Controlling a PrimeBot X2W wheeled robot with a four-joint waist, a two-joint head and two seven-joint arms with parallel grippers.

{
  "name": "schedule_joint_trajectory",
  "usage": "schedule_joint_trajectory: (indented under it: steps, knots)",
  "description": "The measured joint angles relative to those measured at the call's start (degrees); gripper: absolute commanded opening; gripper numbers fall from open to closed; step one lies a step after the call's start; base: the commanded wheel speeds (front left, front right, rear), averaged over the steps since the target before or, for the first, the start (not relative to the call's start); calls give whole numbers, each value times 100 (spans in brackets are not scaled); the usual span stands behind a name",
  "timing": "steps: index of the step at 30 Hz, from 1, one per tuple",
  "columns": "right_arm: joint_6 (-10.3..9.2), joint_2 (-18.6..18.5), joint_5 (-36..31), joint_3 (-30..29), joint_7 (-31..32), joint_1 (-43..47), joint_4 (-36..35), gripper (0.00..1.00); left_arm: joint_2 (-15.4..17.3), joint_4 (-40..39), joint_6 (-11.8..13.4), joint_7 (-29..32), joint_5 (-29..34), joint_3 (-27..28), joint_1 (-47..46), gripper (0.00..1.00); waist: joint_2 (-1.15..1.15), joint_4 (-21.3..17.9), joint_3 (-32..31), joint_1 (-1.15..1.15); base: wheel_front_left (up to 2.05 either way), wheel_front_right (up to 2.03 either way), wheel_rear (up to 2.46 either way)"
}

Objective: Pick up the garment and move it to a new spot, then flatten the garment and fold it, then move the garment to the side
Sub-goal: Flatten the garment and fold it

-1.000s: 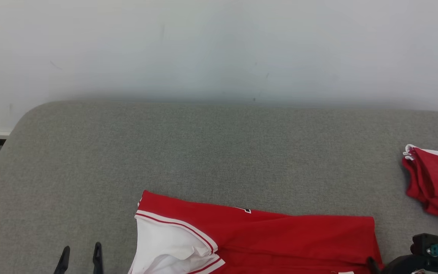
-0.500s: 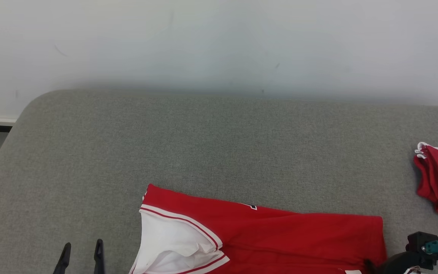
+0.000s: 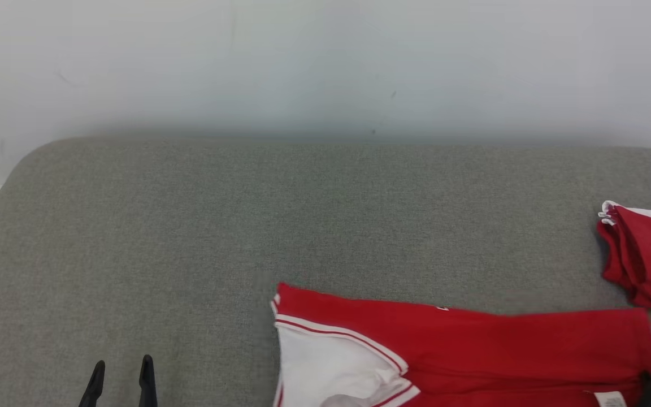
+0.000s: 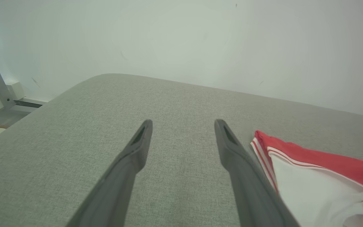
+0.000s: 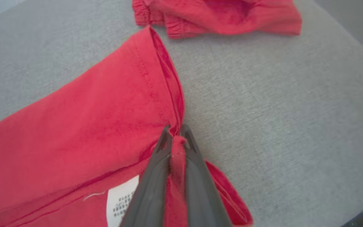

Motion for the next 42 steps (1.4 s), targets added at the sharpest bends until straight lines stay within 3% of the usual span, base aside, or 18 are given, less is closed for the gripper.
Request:
schedule_joint_trajectory:
  steps: [6, 10, 16, 22, 29, 33, 42]
  knots:
    - [-1, -10, -298, -638, 244, 86, -697, 0, -19, 54, -41, -43, -51, -14, 1, 100, 0, -123, -52, 0, 0, 0, 0]
    - [-2, -21, -300, -465, 528, 222, -1084, 0, -16, 79, -43, -60, -102, -10, 3, 100, 0, -186, -109, 0, 0, 0, 0]
    - [-2, -14, 304, 454, 889, 420, -1438, 0, -21, 112, -76, -69, -138, -26, 7, 100, 0, -232, -159, 0, 0, 0, 0]
    - [-2, -14, 1127, 2091, 854, 617, -1555, 0, -21, 170, -92, -91, -148, -82, 3, 100, 0, -166, -186, 0, 0, 0, 0]
    - [-2, -16, 1471, 3649, 750, 454, -1358, 0, 8, 181, -91, -44, -167, -119, -4, 100, 0, 0, -215, 0, 0, 0, 0]
    - [-2, -15, 1644, 4299, 599, 42, -906, 0, 23, 198, -91, -33, -178, -164, -9, 100, -1, 146, -226, 0, 0, 0, 0]
    - [-2, -16, 1917, 4933, 313, -631, 113, 0, 30, 268, -126, -14, -181, -258, -99, 100, -1, 425, -237, 0, 0, 0, 0]
